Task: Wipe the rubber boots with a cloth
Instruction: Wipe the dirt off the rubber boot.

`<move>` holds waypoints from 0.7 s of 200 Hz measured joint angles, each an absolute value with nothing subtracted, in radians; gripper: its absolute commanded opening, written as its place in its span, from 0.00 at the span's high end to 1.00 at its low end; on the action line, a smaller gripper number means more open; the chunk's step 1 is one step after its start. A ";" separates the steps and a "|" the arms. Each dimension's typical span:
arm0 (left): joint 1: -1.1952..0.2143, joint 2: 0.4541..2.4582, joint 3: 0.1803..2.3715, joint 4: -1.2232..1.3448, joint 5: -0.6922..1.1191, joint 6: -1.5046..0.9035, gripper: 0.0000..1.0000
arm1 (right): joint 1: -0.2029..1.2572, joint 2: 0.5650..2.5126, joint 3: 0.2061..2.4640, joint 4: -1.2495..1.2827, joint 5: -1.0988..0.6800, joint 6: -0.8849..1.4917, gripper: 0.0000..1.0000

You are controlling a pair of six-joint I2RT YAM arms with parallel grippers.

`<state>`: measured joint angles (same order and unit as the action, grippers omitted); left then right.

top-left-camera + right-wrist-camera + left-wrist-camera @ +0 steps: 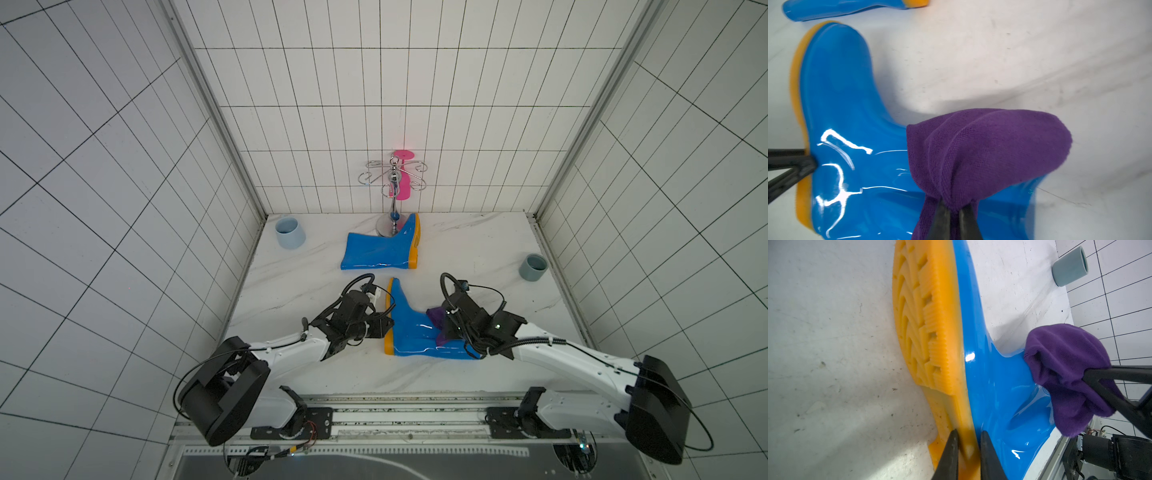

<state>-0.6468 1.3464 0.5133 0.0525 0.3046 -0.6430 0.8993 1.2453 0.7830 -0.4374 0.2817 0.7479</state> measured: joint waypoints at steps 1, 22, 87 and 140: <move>-0.647 1.346 0.513 0.052 0.305 -0.643 0.85 | 0.902 1.250 0.785 -0.435 0.281 0.748 1.00; -0.647 1.348 0.513 0.055 0.305 -0.647 0.84 | 0.978 1.357 0.837 -0.380 0.270 0.744 1.00; -0.647 1.358 0.513 0.071 0.313 -0.647 0.85 | 1.094 1.497 0.892 -0.291 0.210 0.753 1.00; -0.647 1.382 0.518 0.091 0.328 -0.647 0.85 | 1.089 1.496 0.821 -0.258 0.184 0.804 1.00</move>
